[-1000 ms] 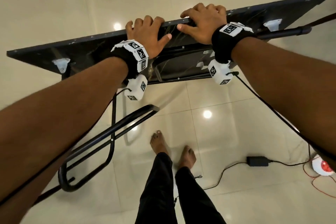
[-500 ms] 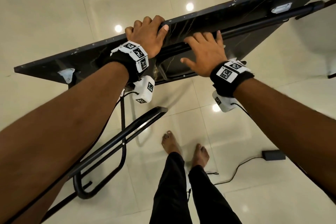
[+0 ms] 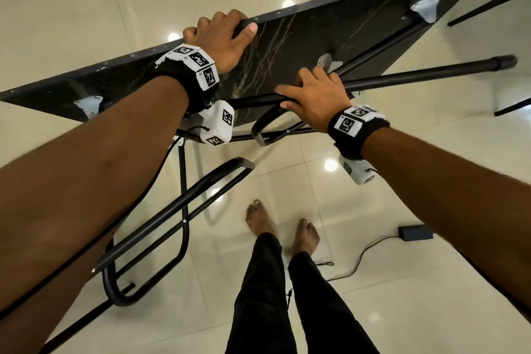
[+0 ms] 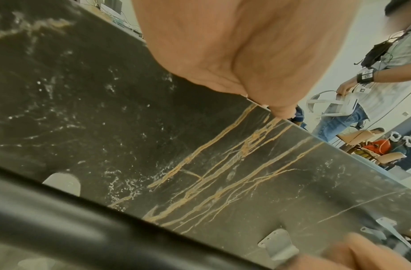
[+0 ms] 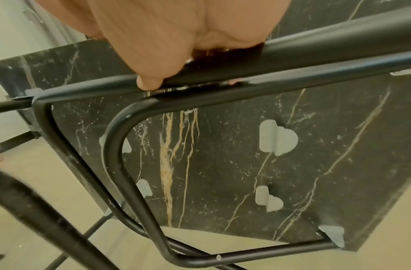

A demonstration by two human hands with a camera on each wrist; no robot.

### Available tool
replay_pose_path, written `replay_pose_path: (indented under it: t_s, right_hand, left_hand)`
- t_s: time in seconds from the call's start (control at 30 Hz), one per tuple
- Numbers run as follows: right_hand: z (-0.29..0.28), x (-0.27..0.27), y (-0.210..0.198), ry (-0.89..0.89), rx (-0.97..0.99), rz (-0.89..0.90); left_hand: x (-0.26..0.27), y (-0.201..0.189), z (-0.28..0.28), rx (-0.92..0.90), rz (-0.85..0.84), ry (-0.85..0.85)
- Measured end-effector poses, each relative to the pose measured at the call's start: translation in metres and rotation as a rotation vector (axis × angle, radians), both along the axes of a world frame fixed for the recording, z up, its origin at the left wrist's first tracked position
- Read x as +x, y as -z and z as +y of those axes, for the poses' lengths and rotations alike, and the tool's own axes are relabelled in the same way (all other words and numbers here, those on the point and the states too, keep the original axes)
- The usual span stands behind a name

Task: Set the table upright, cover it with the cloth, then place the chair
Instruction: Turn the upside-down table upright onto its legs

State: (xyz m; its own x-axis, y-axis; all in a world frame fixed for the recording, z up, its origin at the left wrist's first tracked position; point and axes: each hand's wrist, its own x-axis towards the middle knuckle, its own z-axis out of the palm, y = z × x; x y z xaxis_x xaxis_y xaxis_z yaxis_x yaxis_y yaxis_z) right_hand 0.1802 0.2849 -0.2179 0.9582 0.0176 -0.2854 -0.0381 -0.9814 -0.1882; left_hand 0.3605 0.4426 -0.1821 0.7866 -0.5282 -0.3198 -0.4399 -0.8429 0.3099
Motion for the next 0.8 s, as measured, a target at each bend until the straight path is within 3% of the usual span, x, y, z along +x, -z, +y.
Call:
replay_pose_path:
  t_s: [0.4, 0.8]
  right_hand:
    - [-0.015, -0.133, 0.002, 0.196, -0.026, -0.094]
    - [-0.093, -0.265, -0.012, 0.525, -0.037, -0.018]
  left_hand:
    - [-0.006, 0.002, 0.007, -0.013, -0.040, 0.013]
    - [-0.021, 0.001, 0.005, -0.005, -0.104, 0.016]
